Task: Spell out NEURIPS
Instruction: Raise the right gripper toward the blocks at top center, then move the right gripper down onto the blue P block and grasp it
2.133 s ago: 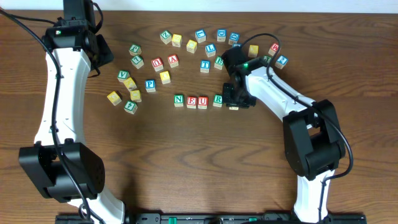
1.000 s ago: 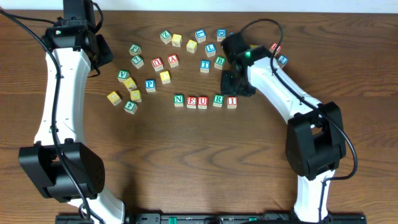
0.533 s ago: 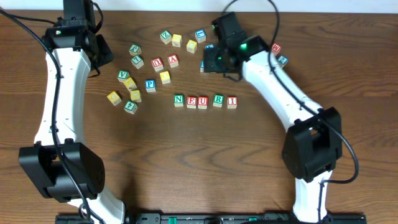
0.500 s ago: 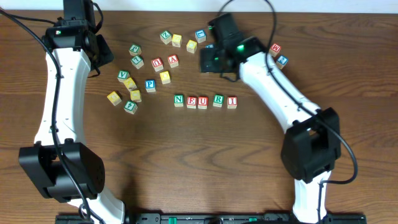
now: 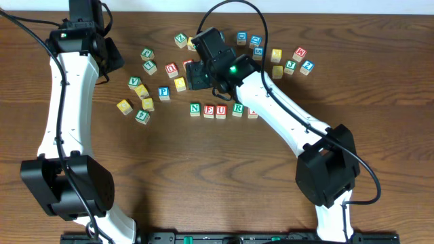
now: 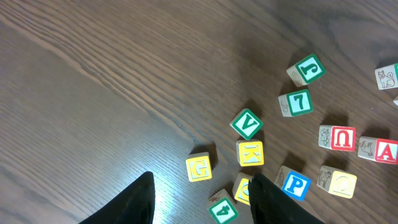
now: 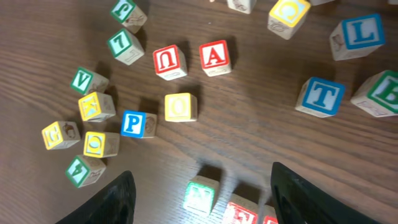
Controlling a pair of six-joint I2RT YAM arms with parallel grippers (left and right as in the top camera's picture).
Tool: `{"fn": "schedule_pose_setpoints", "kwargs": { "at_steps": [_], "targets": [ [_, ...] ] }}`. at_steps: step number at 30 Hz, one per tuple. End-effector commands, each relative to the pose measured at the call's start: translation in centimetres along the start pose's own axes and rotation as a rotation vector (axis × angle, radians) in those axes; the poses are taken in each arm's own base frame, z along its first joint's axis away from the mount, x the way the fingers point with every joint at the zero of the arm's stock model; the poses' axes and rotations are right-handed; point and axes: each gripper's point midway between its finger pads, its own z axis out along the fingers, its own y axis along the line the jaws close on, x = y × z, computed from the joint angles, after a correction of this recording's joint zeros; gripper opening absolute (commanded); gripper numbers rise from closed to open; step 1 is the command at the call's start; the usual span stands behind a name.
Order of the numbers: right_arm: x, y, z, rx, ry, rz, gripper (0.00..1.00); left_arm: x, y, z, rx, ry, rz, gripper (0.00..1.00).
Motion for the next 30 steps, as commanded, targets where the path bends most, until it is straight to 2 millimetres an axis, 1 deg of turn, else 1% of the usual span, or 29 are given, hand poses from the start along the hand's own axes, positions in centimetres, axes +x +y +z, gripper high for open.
{"fn": "schedule_pose_setpoints", "kwargs": {
  "at_steps": [1,9,13,17,20,22,24,27,30],
  "targets": [
    [-1.6,0.2,-1.5,0.004,-0.049,0.007,0.65,0.5,0.1,0.6,-0.011,0.020,-0.003,0.49],
    [-1.6,0.2,-1.5,0.003,-0.049,0.023,0.67,0.5,0.1,0.6,-0.011,0.020,-0.003,0.48],
    [-1.5,0.6,-1.6,-0.019,-0.042,0.022,0.68,0.6,-0.2,0.6,-0.007,0.019,0.003,0.49],
    [-2.5,1.5,-2.2,-0.051,-0.063,0.011,0.68,0.5,-0.7,0.5,0.001,0.008,0.008,0.49],
    [-3.6,2.6,-2.2,-0.073,-0.085,-0.013,0.69,-0.2,-0.6,0.5,0.007,-0.014,-0.002,0.49],
    [-3.8,3.5,-1.6,-0.083,-0.086,-0.032,0.70,-0.6,-0.3,0.6,0.006,-0.025,-0.015,0.49],
    [-3.5,4.6,-0.6,-0.091,-0.073,-0.045,0.70,-1.0,0.4,0.8,0.000,-0.029,-0.030,0.49],
    [-2.5,6.3,1.4,-0.105,-0.048,-0.070,0.68,-1.4,1.9,1.0,-0.020,-0.029,-0.060,0.49],
    [-1.1,7.6,3.2,-0.115,-0.030,-0.086,0.64,-1.8,3.3,1.2,-0.036,-0.029,-0.090,0.49]
  ]
}}
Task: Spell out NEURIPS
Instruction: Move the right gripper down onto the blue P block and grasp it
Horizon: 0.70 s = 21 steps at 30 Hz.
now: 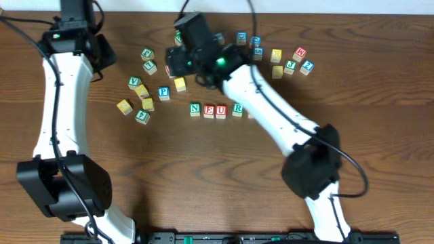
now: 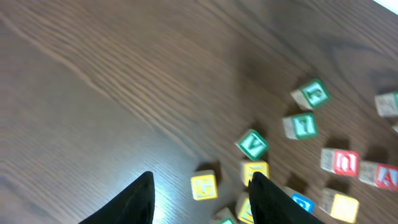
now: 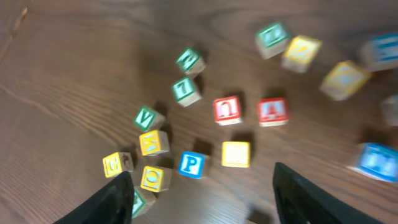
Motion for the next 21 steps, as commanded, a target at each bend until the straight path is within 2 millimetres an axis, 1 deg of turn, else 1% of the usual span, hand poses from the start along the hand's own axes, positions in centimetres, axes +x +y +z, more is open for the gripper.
{"fn": "schedule_pose_setpoints", "kwargs": {
  "at_steps": [1,4,8,12,18,21],
  "targets": [
    [3.6,1.6,3.6,-0.012,0.075,-0.038,0.63,-0.2,2.3,1.0,-0.040,0.017,-0.046,0.49],
    [5.2,2.3,5.3,0.000,0.088,-0.058,0.62,-0.6,3.8,1.2,-0.057,0.017,-0.077,0.49],
    [6.7,2.0,7.2,0.043,0.096,-0.077,0.62,-0.8,4.9,1.4,-0.071,0.019,-0.098,0.49],
    [8.0,1.3,9.1,0.056,0.113,-0.079,0.63,-0.8,4.9,1.4,-0.071,0.021,-0.097,0.49],
    [9.4,0.8,11.1,0.060,0.126,-0.082,0.63,-0.8,4.9,1.4,-0.071,0.021,-0.096,0.49],
    [9.8,0.7,12.0,0.058,0.121,-0.082,0.63,-0.7,4.9,1.4,-0.071,0.023,-0.096,0.49]
  ]
}}
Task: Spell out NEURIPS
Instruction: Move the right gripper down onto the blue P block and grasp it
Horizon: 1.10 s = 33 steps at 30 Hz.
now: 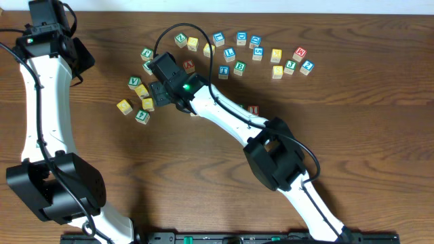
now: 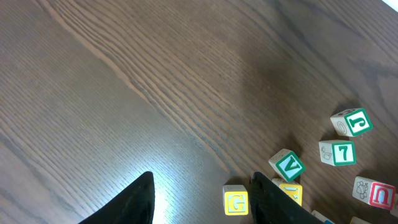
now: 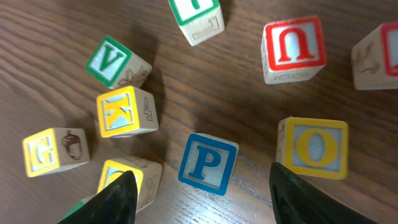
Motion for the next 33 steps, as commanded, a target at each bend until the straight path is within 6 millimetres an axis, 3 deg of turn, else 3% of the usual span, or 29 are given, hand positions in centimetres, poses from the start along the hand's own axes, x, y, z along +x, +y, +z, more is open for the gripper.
{"fn": "schedule_pose_setpoints", "kwargs": {
  "at_steps": [1,12,23,33],
  "targets": [
    [0.6,-0.4,1.6,0.014,-0.002,-0.009,0.63,0.6,0.2,0.6,-0.016,0.023,-0.002,0.49],
    [1.7,-1.3,4.1,0.036,-0.002,-0.012,0.59,0.9,0.3,0.6,-0.021,0.034,0.001,0.49],
    [1.4,-2.1,4.1,0.079,-0.019,-0.011,0.42,0.9,0.3,0.7,-0.022,0.035,0.001,0.49],
    [1.1,-2.5,3.7,0.107,-0.031,-0.012,0.36,1.0,0.3,0.9,-0.024,0.041,0.003,0.49]
  ]
}}
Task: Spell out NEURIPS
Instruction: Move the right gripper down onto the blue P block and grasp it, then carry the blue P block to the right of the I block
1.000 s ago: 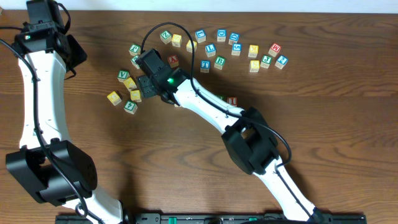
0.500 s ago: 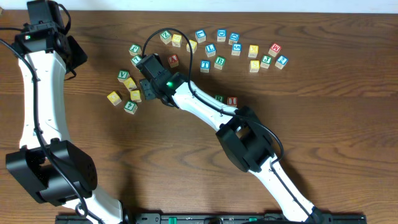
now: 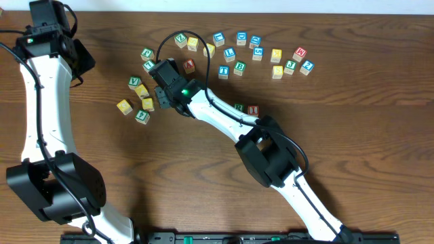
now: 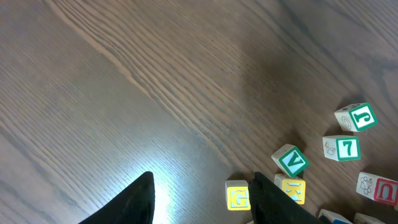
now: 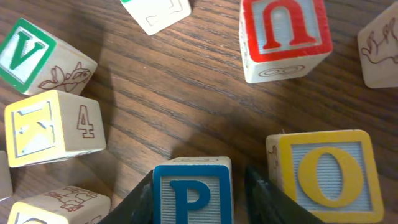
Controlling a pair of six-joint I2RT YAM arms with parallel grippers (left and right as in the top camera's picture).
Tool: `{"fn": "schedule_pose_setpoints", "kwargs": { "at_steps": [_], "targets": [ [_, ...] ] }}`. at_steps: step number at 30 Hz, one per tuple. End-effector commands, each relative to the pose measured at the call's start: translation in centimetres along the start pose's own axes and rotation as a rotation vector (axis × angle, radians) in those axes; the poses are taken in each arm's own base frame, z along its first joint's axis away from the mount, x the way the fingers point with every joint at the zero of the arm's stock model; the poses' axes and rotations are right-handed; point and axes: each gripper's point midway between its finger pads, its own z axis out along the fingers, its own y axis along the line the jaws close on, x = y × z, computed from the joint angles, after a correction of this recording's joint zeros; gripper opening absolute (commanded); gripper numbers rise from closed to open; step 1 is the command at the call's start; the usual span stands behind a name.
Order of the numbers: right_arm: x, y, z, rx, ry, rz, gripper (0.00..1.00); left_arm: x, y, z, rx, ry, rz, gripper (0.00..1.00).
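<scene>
The blue P block (image 5: 193, 193) stands between the fingers of my right gripper (image 5: 199, 202). The jaws straddle it closely: the left finger (image 5: 142, 205) lies against its side, and a thin gap shows at the right finger (image 5: 261, 202). In the overhead view that gripper (image 3: 165, 91) covers the P. Of the spelled row, only the green R (image 3: 239, 107) and a red block (image 3: 252, 109) show; the arm hides the rest. My left gripper (image 4: 202, 205) is open over bare wood at the far left (image 3: 80, 57).
Close round the P are the yellow O (image 5: 320, 174), red U (image 5: 283, 37), yellow K (image 5: 50, 127) and green V (image 5: 37, 56). The left wrist view shows G (image 4: 237, 197), V (image 4: 291, 160), 7 (image 4: 341, 148), J (image 4: 356, 117). Several spare blocks line the back (image 3: 258, 51).
My right gripper has come down over the P block and its jaws have narrowed round it; before, they stood wide apart above it. The left arm has barely moved.
My right gripper was open above the row's left end, with N, E, U, R and a red block laid out. It then stood farther left over the loose blocks, then above the P, and now straddles it. The left gripper moved out to the far left corner.
</scene>
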Motion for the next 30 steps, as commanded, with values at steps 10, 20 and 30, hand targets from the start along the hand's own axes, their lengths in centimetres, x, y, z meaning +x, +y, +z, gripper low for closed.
{"fn": "schedule_pose_setpoints", "kwargs": {
  "at_steps": [10,20,30],
  "targets": [
    [-1.6,0.0,-1.3,0.020,-0.041,-0.022,0.30,1.1,0.1,1.8,-0.027,0.047,0.004,0.49],
    [-3.8,0.6,-4.6,0.004,-0.077,-0.018,0.24,1.1,0.1,1.9,-0.027,0.047,0.004,0.49],
    [-8.4,-1.2,-14.9,0.013,-0.123,0.020,0.25,1.1,0.1,1.9,-0.027,0.048,0.004,0.49]
  ]
}}
